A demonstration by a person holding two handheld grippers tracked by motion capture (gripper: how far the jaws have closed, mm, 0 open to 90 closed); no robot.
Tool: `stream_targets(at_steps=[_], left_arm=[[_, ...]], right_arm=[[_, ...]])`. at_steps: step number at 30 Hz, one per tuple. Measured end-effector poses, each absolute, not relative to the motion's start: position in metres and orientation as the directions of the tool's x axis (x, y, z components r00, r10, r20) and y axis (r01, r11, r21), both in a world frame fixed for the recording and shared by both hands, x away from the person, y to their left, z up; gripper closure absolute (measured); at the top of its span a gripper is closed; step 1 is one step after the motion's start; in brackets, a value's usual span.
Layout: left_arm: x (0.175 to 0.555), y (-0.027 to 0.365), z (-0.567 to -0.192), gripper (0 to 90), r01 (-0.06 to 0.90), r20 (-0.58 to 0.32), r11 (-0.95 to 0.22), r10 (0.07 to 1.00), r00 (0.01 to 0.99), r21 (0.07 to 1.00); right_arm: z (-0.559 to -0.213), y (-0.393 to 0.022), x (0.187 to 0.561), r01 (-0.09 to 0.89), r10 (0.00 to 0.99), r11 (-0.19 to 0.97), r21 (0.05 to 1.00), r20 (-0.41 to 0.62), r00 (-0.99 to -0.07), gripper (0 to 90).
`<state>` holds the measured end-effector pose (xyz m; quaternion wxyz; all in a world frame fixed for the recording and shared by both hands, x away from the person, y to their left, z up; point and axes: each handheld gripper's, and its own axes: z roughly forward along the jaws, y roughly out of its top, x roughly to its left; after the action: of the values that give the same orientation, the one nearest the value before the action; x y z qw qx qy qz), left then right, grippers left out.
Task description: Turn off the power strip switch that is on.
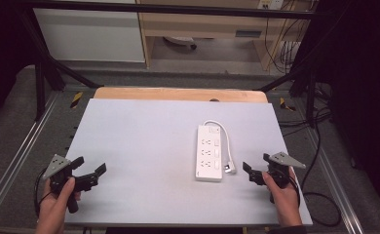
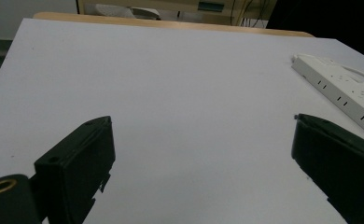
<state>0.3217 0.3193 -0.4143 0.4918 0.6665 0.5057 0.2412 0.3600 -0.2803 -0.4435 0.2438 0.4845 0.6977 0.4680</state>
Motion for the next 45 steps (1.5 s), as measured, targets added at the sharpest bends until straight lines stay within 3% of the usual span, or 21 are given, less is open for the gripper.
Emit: stream_targets(at_steps=[19,30,45], left_arm=[[0.32,0.312,-0.414,5.9,0.437,-0.153,-0.048,0.898,0.413,0.898],[0.317,0.312,-0.415,5.9,0.442,-0.145,-0.06,0.898,0.416,0.895],[0.319,0.309,-0.416,5.9,0.443,-0.141,-0.072,0.893,0.428,0.894]], right_arm=[[-0.432,-0.276,0.357,0.419,0.907,0.042,0.907,0.141,-0.397,3.6],[-0.416,-0.26,0.363,0.412,0.902,0.072,0.908,0.117,-0.415,2.5],[-0.383,-0.24,0.399,0.433,0.887,0.098,0.896,0.118,-0.446,4.0]])
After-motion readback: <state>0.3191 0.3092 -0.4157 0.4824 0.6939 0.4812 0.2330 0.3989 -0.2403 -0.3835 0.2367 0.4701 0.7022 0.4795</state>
